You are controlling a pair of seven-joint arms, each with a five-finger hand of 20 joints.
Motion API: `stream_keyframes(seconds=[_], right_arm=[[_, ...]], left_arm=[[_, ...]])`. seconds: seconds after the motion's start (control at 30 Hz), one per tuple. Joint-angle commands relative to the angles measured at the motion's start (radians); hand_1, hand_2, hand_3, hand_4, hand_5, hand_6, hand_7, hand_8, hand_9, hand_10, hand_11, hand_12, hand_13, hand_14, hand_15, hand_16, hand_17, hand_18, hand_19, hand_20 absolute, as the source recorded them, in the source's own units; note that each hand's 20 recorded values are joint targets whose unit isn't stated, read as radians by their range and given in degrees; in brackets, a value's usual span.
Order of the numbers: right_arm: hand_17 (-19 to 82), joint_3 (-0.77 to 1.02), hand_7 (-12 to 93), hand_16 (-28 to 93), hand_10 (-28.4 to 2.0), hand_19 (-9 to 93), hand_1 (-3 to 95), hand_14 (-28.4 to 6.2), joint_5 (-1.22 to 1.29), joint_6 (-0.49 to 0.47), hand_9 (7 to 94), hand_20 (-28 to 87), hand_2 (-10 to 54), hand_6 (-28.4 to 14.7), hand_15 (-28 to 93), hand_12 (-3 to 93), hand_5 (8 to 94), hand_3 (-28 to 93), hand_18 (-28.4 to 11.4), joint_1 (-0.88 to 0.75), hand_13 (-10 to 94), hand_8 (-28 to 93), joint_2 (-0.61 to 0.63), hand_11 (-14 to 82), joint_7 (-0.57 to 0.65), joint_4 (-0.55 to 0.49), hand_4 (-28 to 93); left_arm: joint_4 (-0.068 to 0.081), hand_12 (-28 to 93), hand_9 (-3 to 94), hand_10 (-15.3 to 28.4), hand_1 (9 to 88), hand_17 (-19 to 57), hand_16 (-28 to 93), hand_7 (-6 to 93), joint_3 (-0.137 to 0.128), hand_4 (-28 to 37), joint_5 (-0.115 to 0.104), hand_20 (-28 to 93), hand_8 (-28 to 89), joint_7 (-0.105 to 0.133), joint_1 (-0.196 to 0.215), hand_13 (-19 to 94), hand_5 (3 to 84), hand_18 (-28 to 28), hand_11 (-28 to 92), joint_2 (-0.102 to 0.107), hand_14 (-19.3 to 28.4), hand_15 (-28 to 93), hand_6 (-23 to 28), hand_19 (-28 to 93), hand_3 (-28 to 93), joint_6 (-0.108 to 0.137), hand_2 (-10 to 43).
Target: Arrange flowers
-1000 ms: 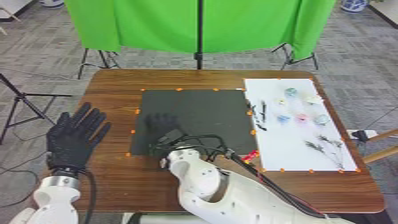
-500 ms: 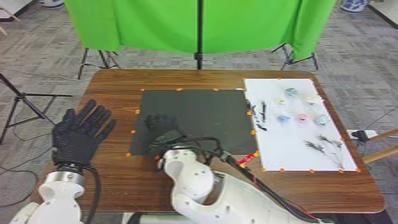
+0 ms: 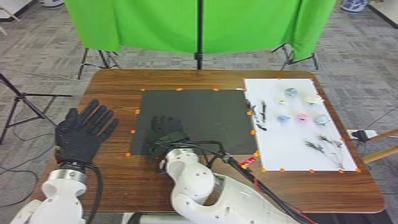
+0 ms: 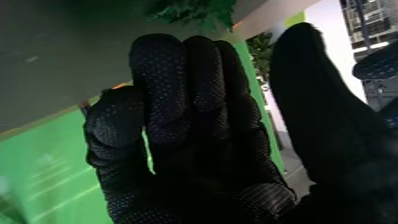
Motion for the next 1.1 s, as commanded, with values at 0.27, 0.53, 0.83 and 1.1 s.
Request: stream_keyframes(seconds=[0.27,0.53,0.83,1.1], right_arm=[[43,0.188,20,27,-18.5,93,43.4,-14.5,-0.030,0.048,70.6,32,-9.5,-8.7,59,30.5,57.8,70,-25.2,-0.060,70,-8,0.065,43.5,-0.023,-0.149,-28],[42,0.403,14,26,-19.3,93,45.5,-14.8,0.024,0.094,69.8,30,-9.5,-9.3,58,26.8,55.2,70,-25.5,-0.158,68,-7,0.337,35.2,0.099,-0.335,-28],[43,0.861,13,26,-20.3,93,45.9,-15.3,-0.052,0.055,69.7,34,-9.5,-9.1,57,23.2,57.0,69,-25.5,-0.565,68,-7,0.587,27.0,0.250,-0.520,-26],[38,1.089,12,24,-22.8,92,41.8,-17.7,0.019,-0.107,61.9,33,-9.5,-9.7,56,21.2,55.7,65,-26.2,-0.745,59,-7,0.595,19.9,0.308,-0.551,-24]], left_arm=[[-0.017,15,39.3,15.7,26.9,-5.3,-4,18.3,-0.060,-27.7,-0.014,18,-9,0.020,0.100,26,44.8,15.0,26,-0.050,15.0,40,7.5,36,75,-0.013,12.4],[-0.038,15,39.3,15.7,26.7,-5.3,-4,18.4,-0.099,-27.8,-0.010,18,-9,0.028,0.152,26,44.7,15.1,26,-0.084,15.0,40,7.5,36,75,-0.009,12.2],[-0.054,15,39.5,15.7,26.7,-5.3,-4,18.4,-0.098,-28.0,-0.015,18,-9,0.031,0.169,27,44.7,15.1,26,-0.092,15.1,41,7.4,36,75,-0.020,12.3],[-0.058,15,39.8,15.7,26.7,-5.5,-4,18.4,-0.106,-28.1,-0.031,19,-9,0.036,0.178,27,44.7,15.4,26,-0.098,15.2,41,7.4,37,75,-0.013,12.3]])
